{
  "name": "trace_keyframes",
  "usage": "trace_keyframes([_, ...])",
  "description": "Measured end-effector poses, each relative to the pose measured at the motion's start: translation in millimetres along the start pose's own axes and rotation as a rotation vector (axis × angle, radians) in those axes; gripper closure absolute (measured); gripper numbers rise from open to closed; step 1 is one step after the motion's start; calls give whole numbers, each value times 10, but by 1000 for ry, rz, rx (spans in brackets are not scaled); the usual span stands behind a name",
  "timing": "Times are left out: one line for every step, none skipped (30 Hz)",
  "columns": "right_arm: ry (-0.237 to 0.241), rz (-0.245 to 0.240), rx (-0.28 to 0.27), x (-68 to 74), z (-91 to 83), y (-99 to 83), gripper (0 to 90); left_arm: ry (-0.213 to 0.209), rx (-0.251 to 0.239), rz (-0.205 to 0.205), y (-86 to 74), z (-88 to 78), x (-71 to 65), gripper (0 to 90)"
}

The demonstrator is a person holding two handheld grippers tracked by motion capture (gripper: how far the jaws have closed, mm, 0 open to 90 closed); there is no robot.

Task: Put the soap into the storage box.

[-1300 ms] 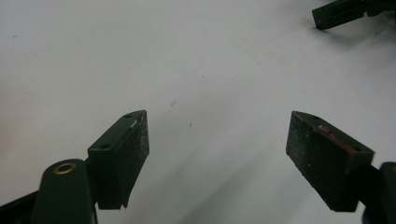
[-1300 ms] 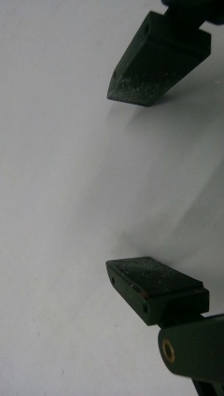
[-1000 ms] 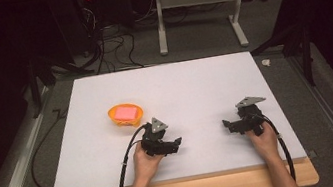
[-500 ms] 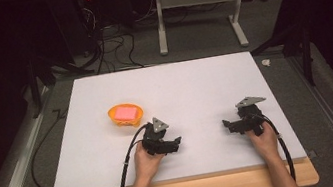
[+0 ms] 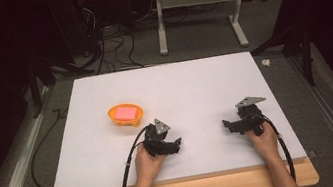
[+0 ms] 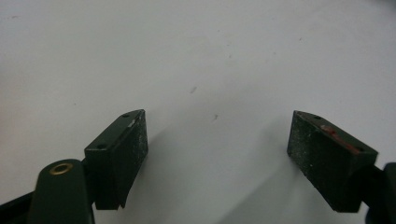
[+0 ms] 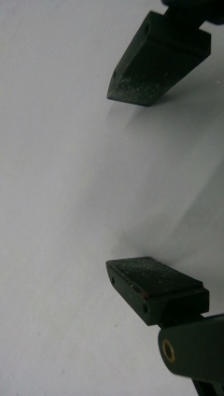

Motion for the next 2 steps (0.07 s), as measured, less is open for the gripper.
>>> trace_keyframes([0, 0, 0, 0, 0, 0, 166, 0, 0, 0, 0, 0, 0, 206])
trace_keyframes([-1, 0, -1, 0, 0, 0, 166, 0, 0, 0, 0, 0, -1, 206])
Point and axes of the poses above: each handheld gripper's, and its own axes: z roughly forward along the jaws, y roughly out of its top, x roughly to its left, the point moved 1 cm from there along z, roughly forward along the jaws, and after that the axes turned 5 degrees about z, right-handed, at the moved point
